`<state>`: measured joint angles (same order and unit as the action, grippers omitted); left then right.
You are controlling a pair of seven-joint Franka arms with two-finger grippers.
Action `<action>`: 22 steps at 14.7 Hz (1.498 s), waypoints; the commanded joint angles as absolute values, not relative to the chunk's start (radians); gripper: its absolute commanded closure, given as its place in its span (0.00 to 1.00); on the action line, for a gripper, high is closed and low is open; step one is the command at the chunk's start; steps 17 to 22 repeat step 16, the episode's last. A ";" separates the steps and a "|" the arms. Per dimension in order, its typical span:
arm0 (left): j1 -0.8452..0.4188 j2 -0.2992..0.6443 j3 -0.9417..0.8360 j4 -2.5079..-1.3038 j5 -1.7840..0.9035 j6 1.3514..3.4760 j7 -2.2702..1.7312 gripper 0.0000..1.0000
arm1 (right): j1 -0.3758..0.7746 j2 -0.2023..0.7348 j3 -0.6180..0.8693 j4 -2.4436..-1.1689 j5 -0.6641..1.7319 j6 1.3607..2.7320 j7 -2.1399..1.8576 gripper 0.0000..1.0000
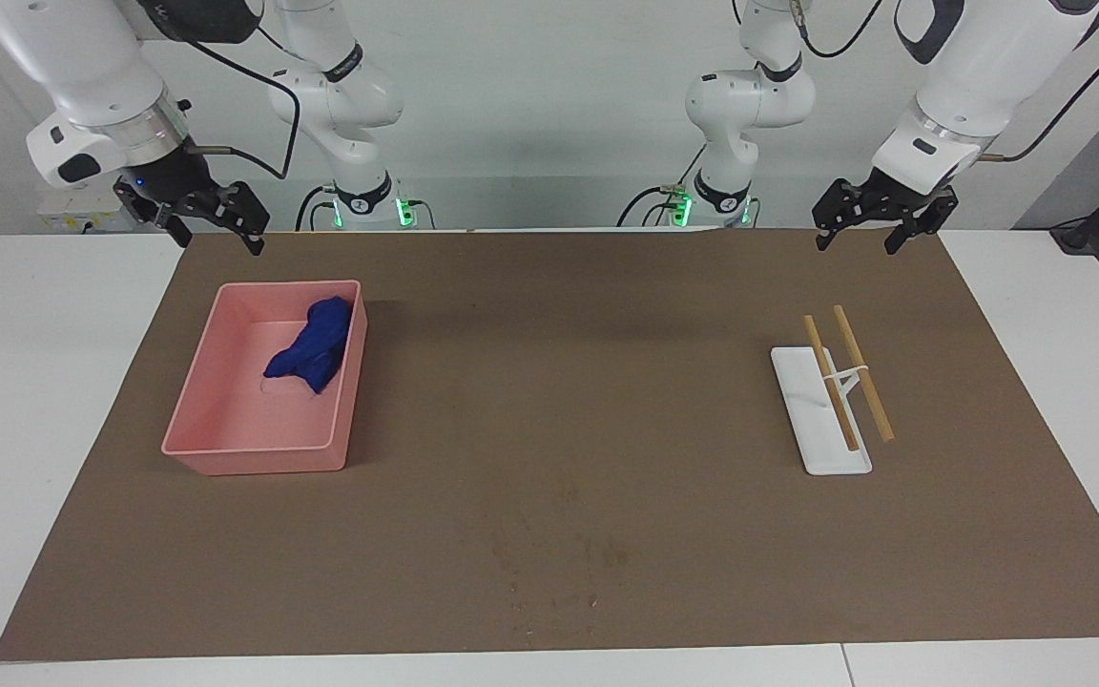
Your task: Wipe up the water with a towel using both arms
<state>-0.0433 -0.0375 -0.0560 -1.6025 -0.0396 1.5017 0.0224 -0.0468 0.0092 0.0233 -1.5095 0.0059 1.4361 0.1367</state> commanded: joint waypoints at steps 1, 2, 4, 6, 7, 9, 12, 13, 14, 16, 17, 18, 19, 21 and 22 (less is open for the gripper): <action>-0.037 -0.049 -0.054 -1.608 -0.052 1.491 0.029 0.00 | -0.049 -0.023 0.029 -1.555 0.006 1.468 0.098 0.00; -0.037 -0.051 -0.054 -1.608 -0.052 1.490 0.029 0.00 | -0.049 -0.023 0.029 -1.558 0.006 1.463 0.098 0.00; -0.037 -0.051 -0.055 -1.608 -0.052 1.489 0.029 0.00 | -0.049 -0.023 0.029 -1.559 -0.001 1.465 0.084 0.00; -0.037 -0.051 -0.055 -1.608 -0.052 1.489 0.029 0.00 | -0.038 -0.023 0.031 -1.557 -0.008 1.471 0.087 0.00; -0.037 -0.051 -0.054 -1.608 -0.052 1.489 0.029 0.00 | -0.035 -0.023 0.029 -1.557 -0.009 1.471 0.090 0.00; -0.037 -0.051 -0.054 -1.608 -0.052 1.489 0.029 0.00 | -0.034 -0.023 0.029 -1.557 -0.012 1.488 0.092 0.00; -0.037 -0.051 -0.054 -1.608 -0.052 1.489 0.029 0.00 | -0.035 -0.018 0.029 -1.554 -0.012 1.525 0.089 0.00; -0.037 -0.049 -0.054 -1.608 -0.052 1.489 0.029 0.00 | -0.035 -0.020 0.029 -1.554 -0.012 1.520 0.090 0.00; -0.037 -0.051 -0.054 -1.608 -0.052 1.489 0.029 0.00 | -0.035 -0.020 0.031 -1.555 -0.014 1.519 0.089 0.00; -0.037 -0.051 -0.054 -1.608 -0.052 1.489 0.029 0.00 | -0.035 -0.020 0.029 -1.557 -0.012 1.519 0.089 0.00; -0.037 -0.051 -0.054 -1.608 -0.052 1.489 0.029 0.00 | -0.035 -0.020 0.029 -1.557 -0.012 1.519 0.089 0.00; -0.037 -0.051 -0.054 -1.608 -0.052 1.489 0.029 0.00 | -0.035 -0.020 0.029 -1.557 -0.012 1.519 0.089 0.00; -0.037 -0.051 -0.054 -1.608 -0.052 1.489 0.029 0.00 | -0.035 -0.020 0.029 -1.557 -0.012 1.519 0.089 0.00; -0.037 -0.051 -0.054 -1.608 -0.052 1.489 0.029 0.00 | -0.035 -0.020 0.029 -1.557 -0.012 1.519 0.089 0.00; -0.037 -0.051 -0.054 -1.608 -0.052 1.489 0.029 0.00 | -0.035 -0.020 0.029 -1.557 -0.012 1.519 0.089 0.00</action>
